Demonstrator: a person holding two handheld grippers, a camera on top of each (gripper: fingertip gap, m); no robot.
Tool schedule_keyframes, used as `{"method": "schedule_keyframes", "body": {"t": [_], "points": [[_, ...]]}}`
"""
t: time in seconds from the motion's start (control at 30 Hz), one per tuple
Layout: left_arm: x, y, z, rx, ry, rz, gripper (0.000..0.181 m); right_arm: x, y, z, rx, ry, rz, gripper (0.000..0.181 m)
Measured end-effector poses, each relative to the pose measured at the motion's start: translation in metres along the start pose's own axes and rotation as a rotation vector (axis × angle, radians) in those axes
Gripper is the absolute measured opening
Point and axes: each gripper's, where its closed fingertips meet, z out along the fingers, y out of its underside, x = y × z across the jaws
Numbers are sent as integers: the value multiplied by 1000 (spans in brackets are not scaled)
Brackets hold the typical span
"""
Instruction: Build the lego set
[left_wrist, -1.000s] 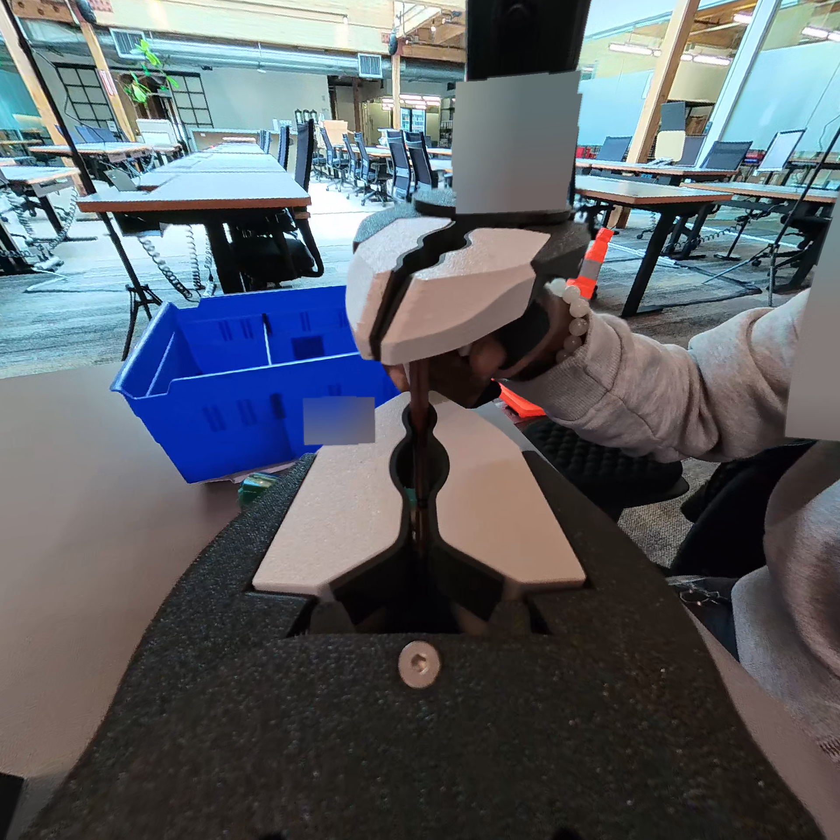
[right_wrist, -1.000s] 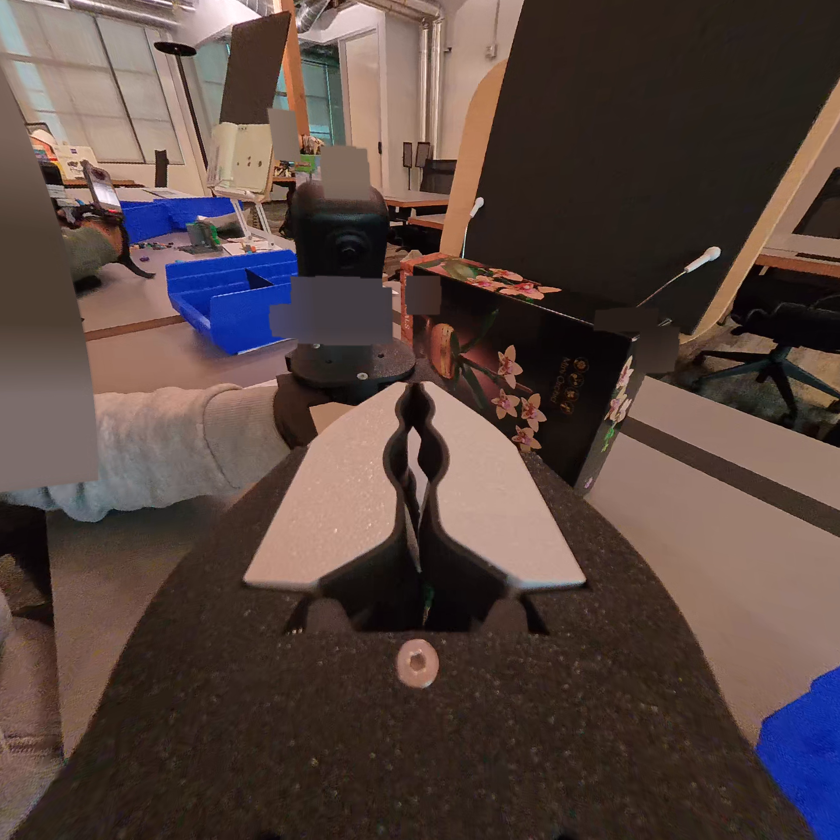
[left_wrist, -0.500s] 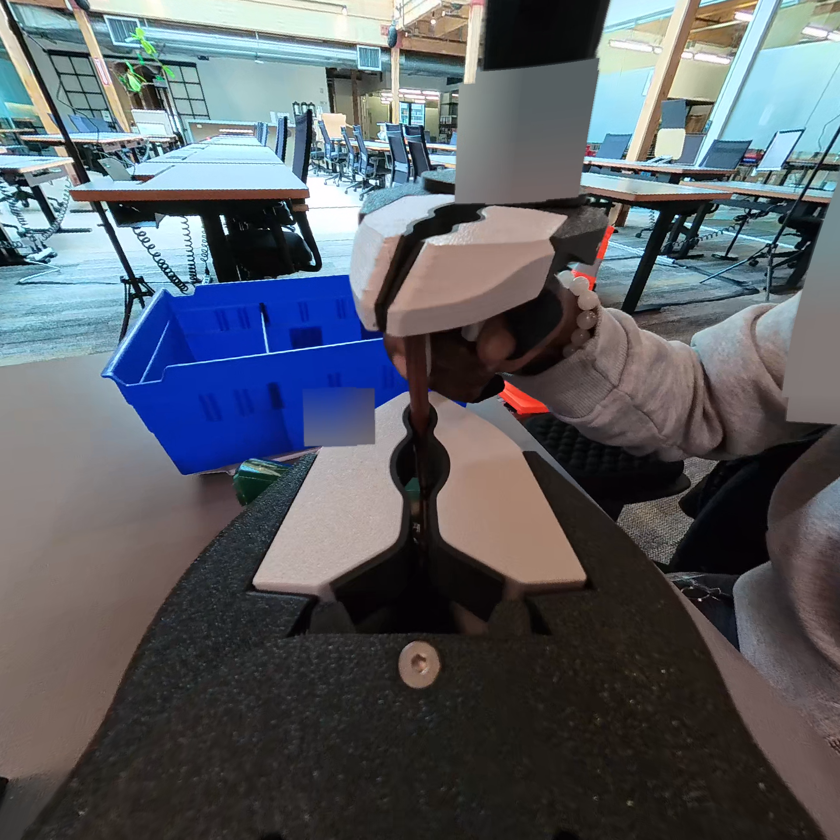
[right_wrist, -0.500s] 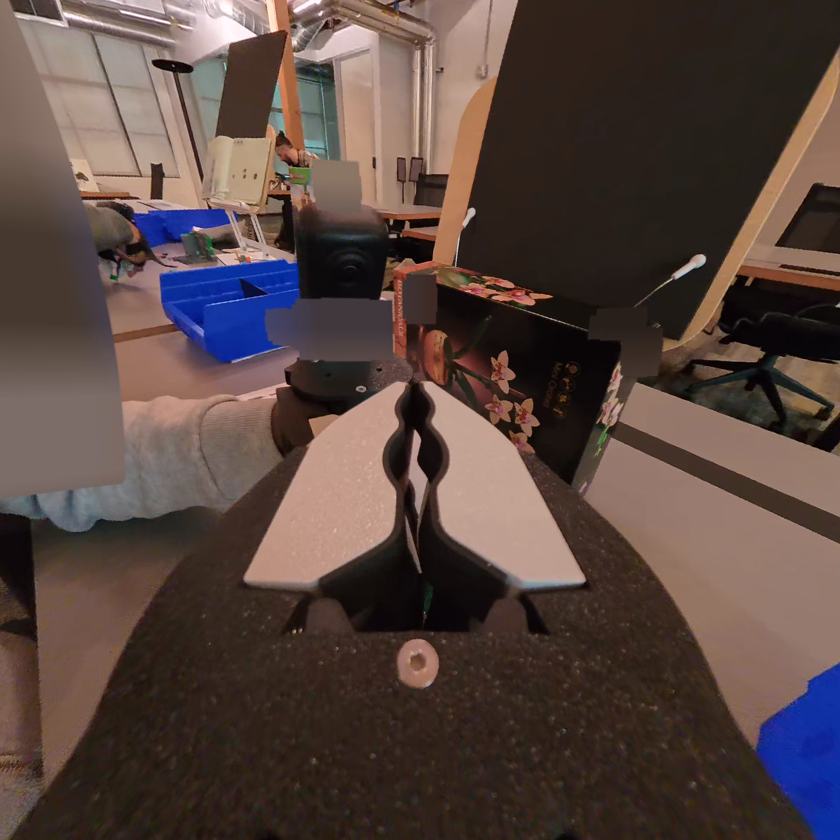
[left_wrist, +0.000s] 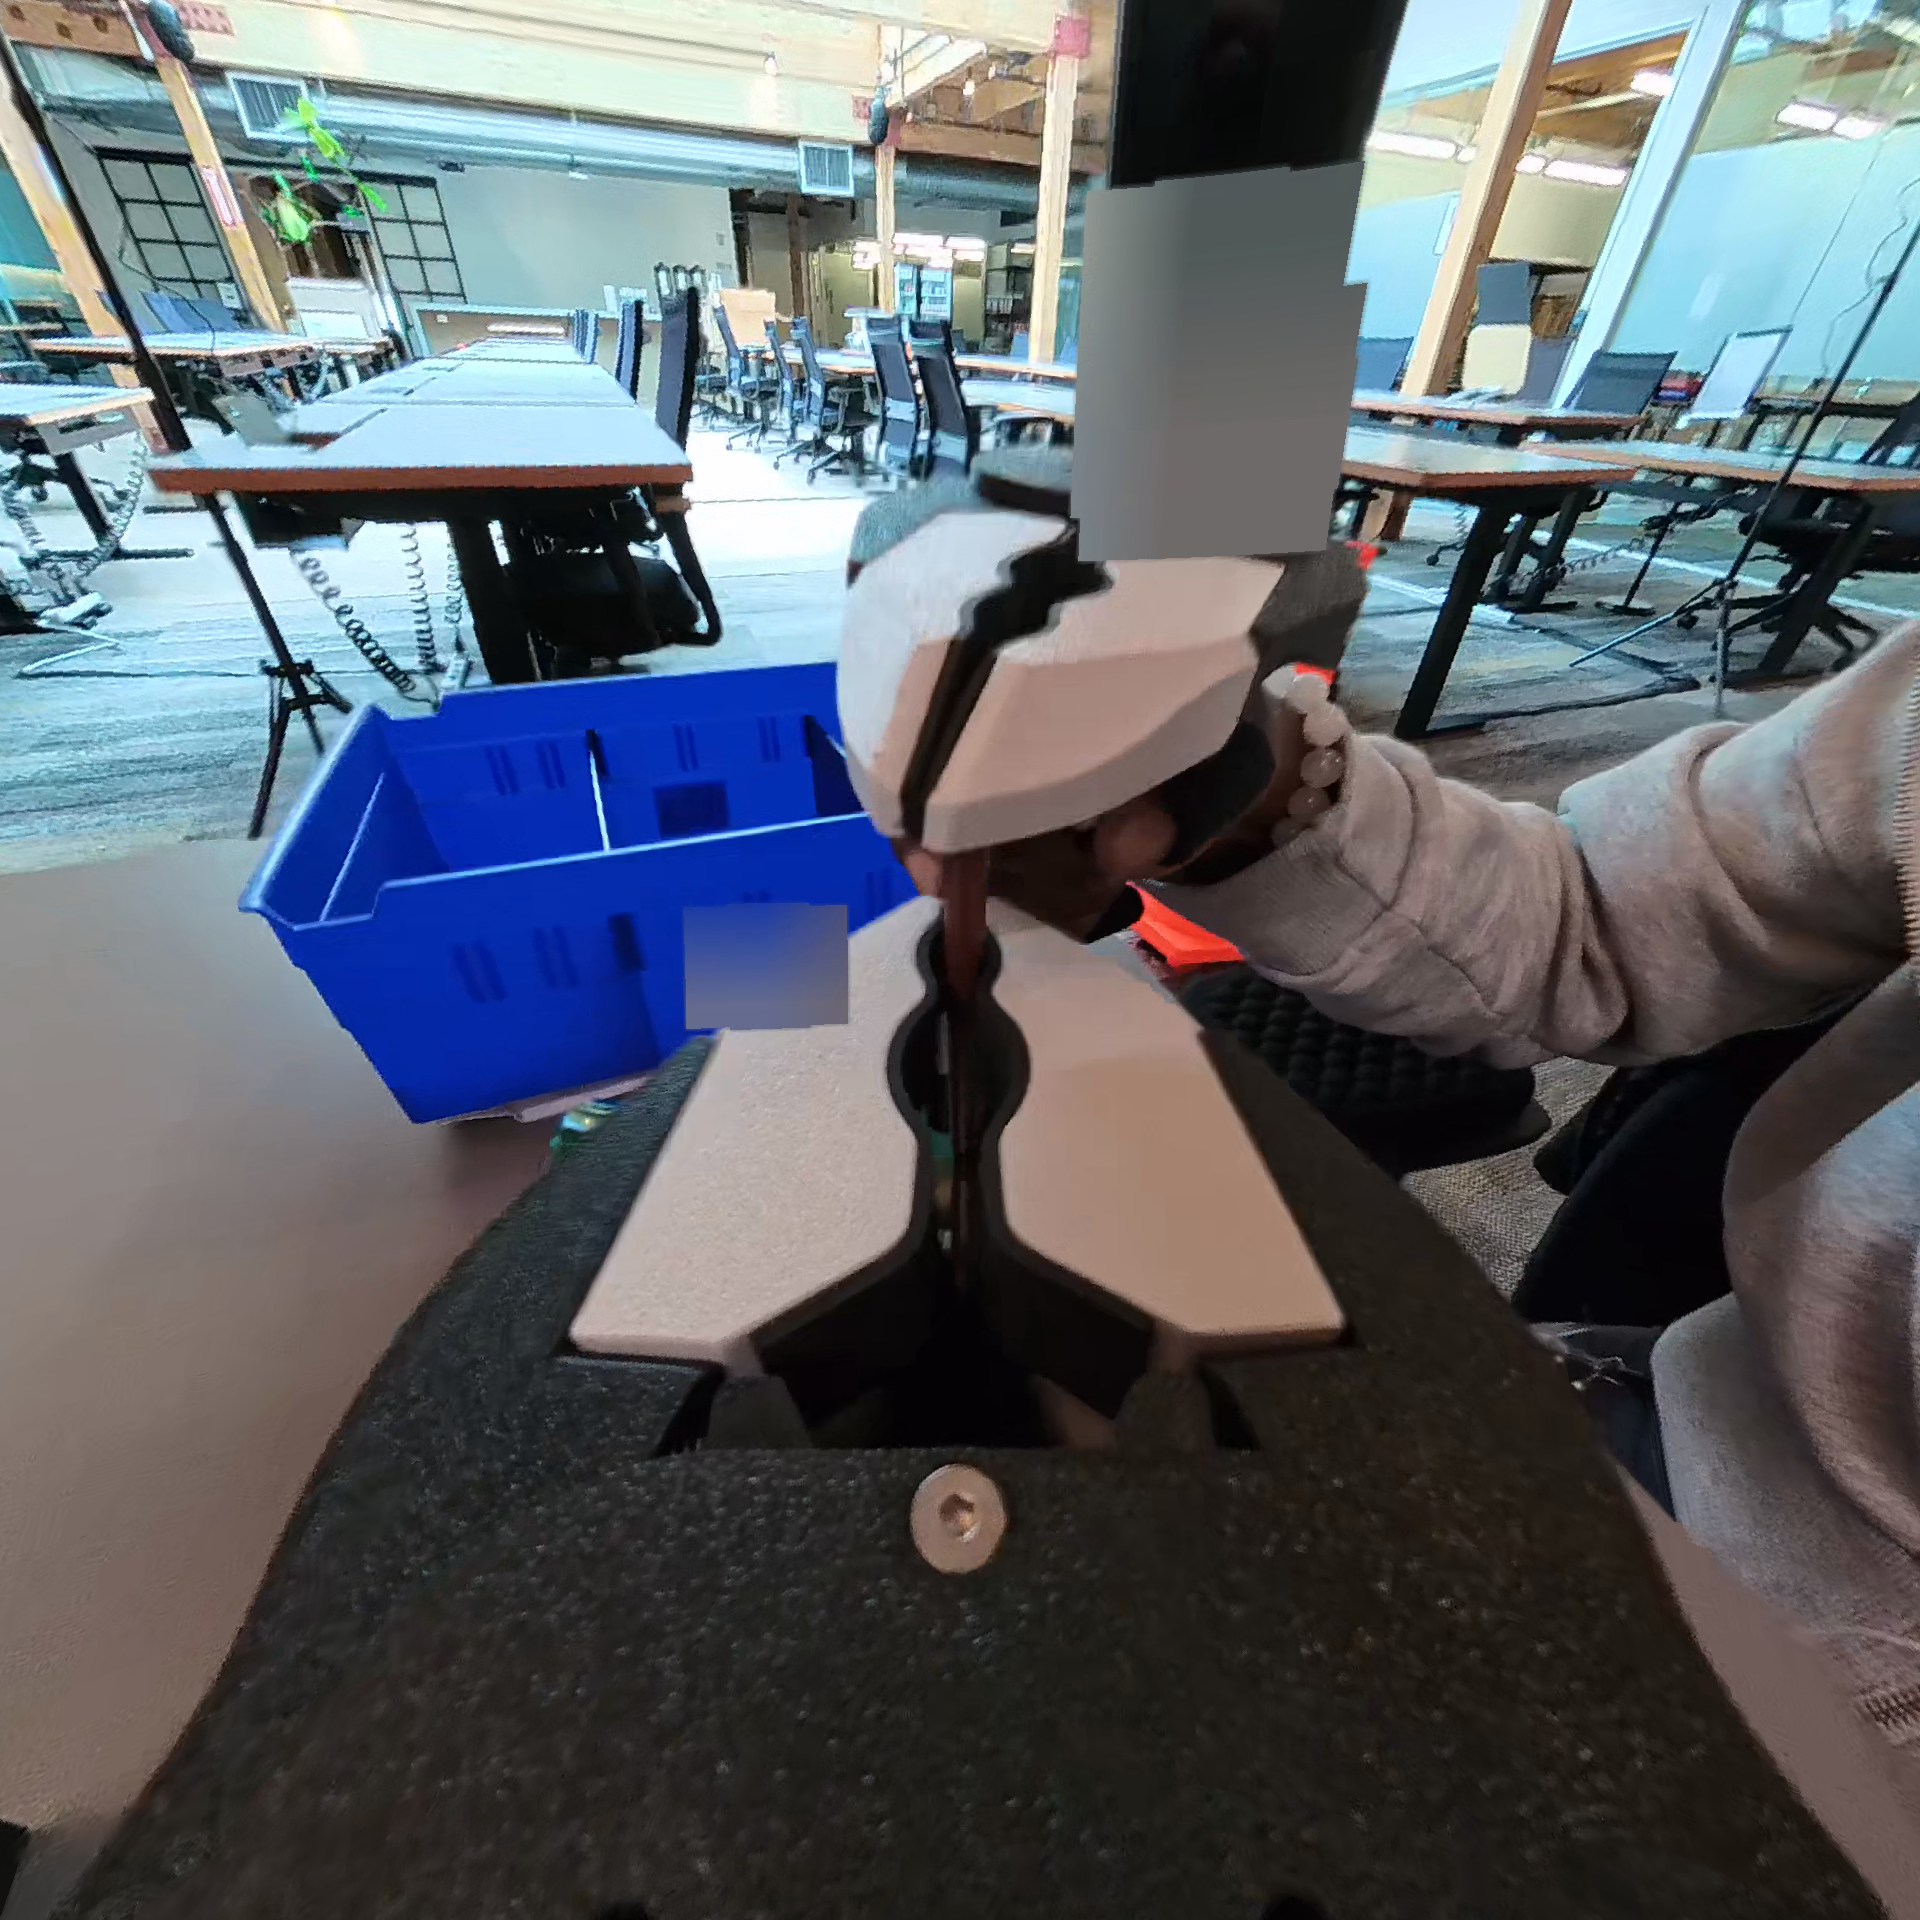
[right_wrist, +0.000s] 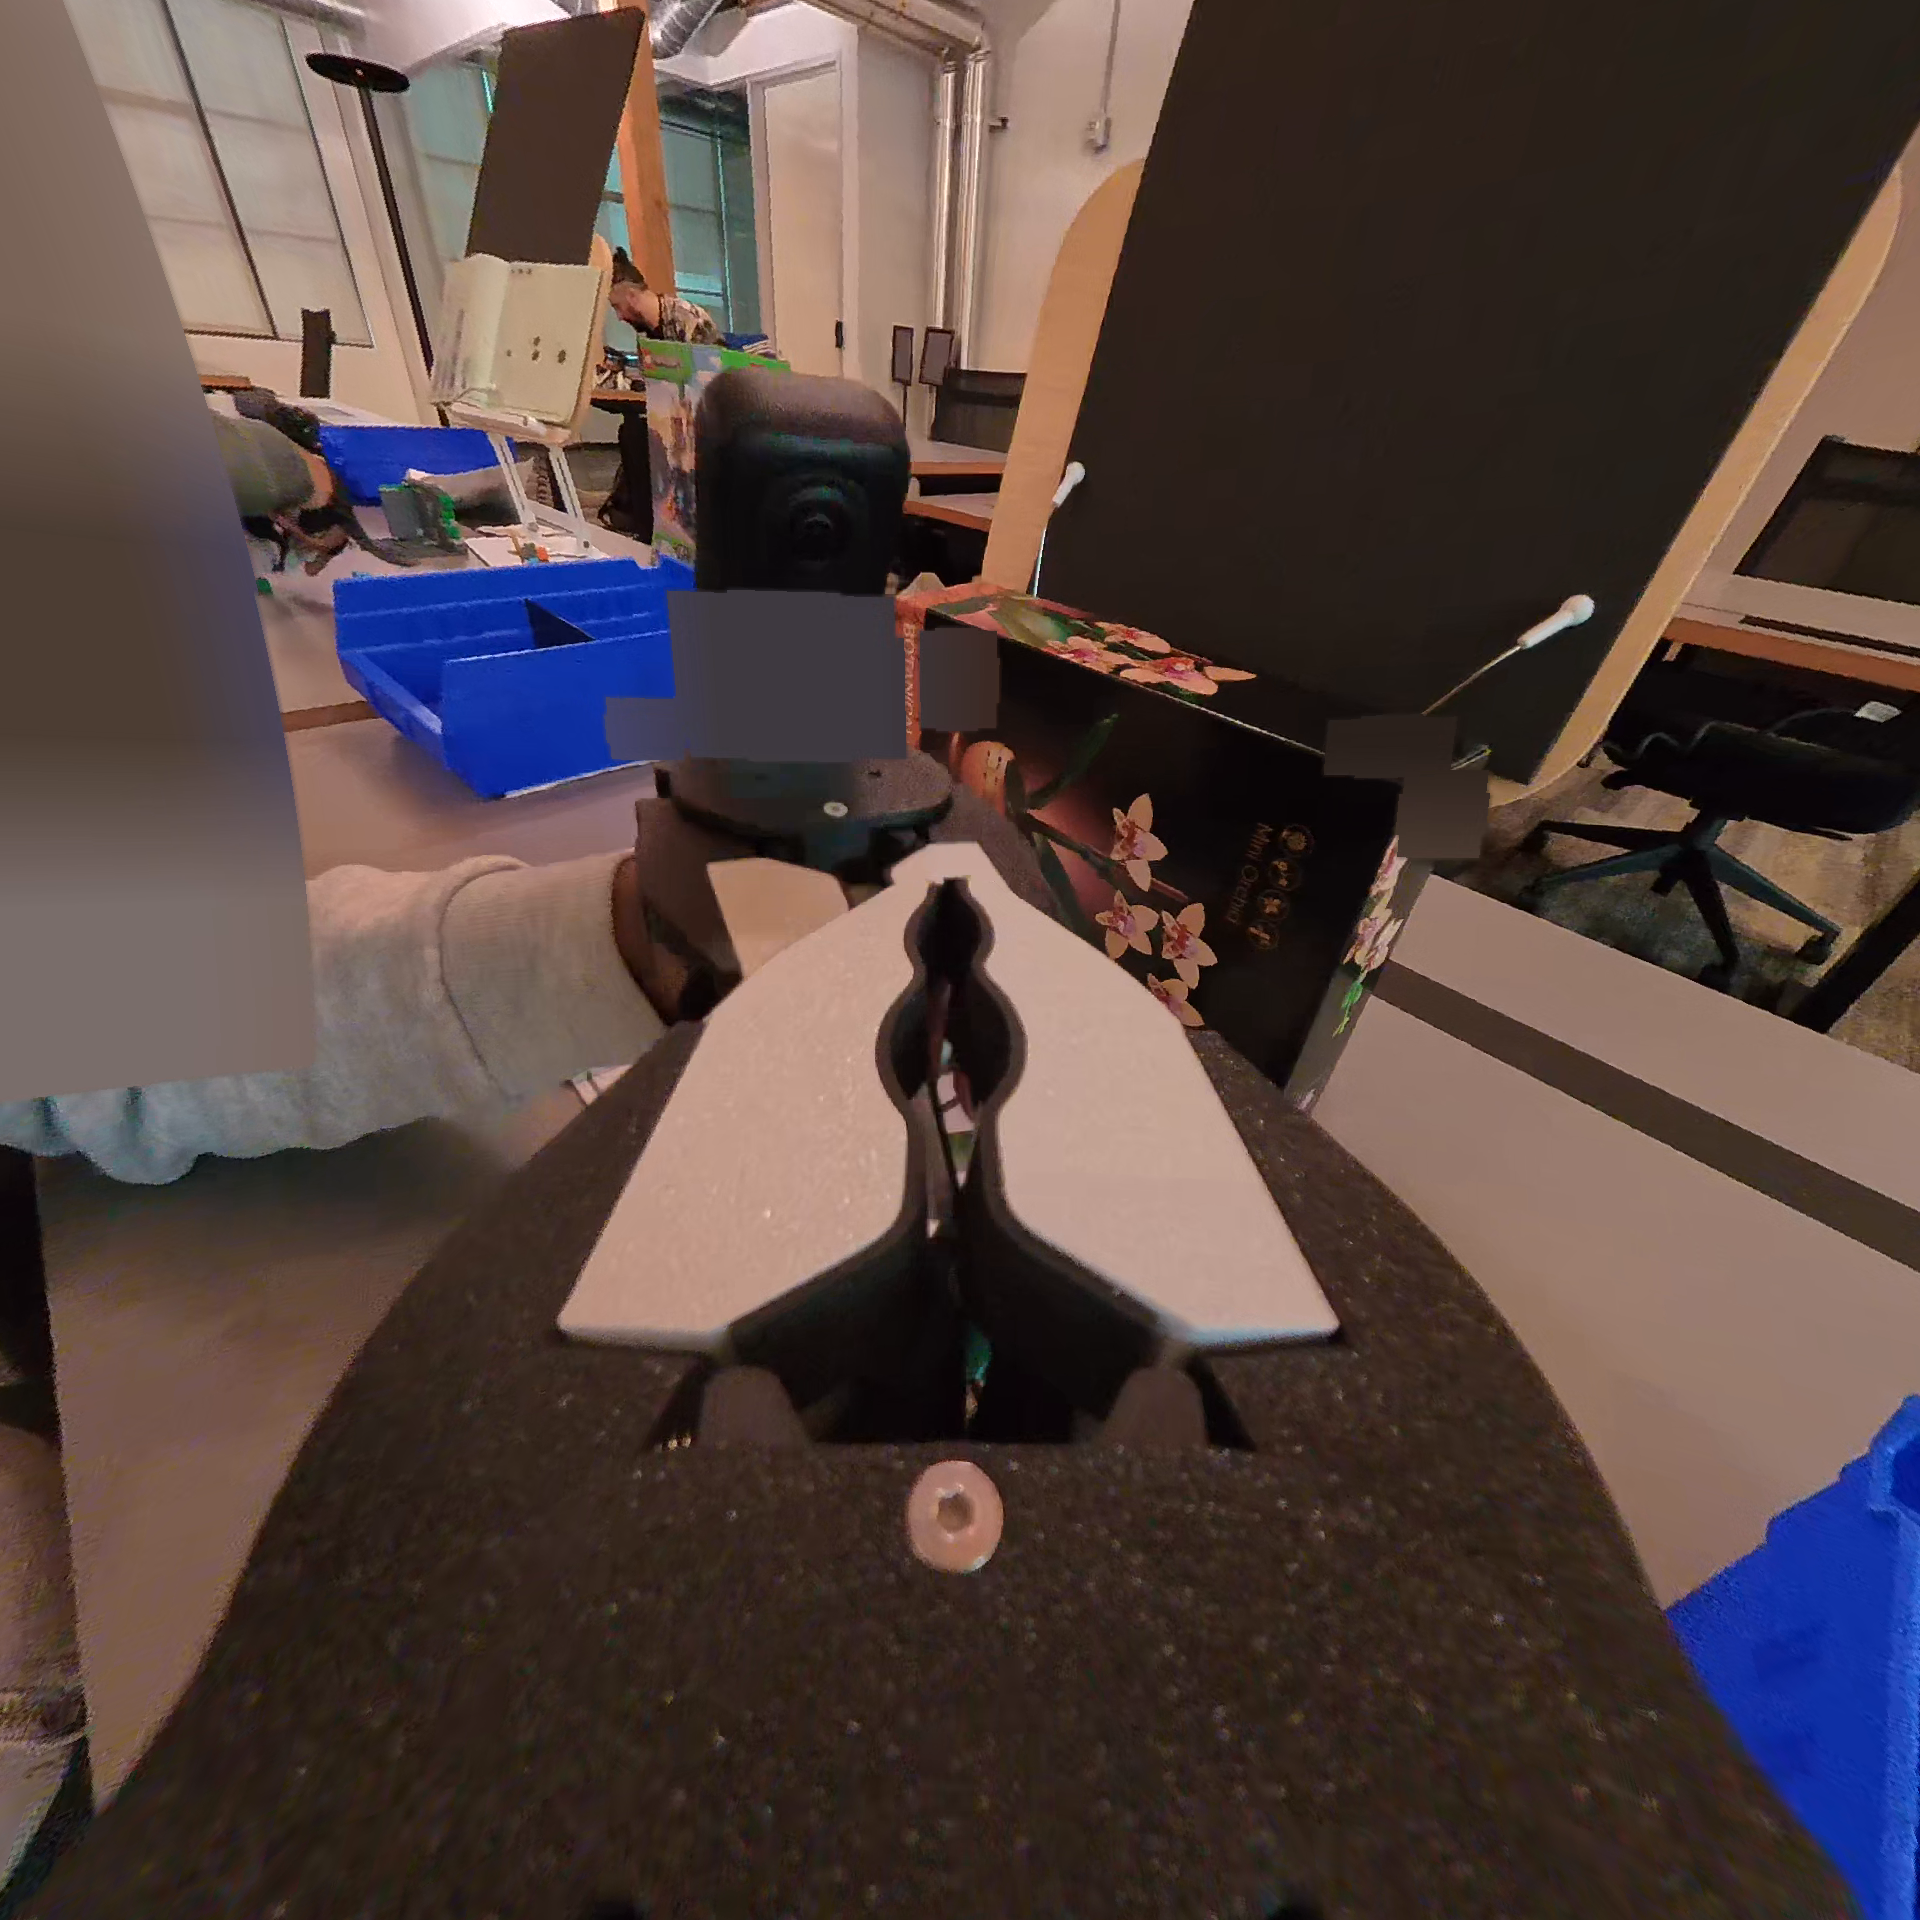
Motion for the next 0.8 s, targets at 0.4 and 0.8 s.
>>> {"method": "schedule_keyframes", "body": {"t": [0.4,0.8], "points": [[3,-12,-14,-25,26,45,8,0,0,1,18,5,17,0],[1,-8,-12,-46,6,70,4,-1,2,2,24,-1,41,1]]}}
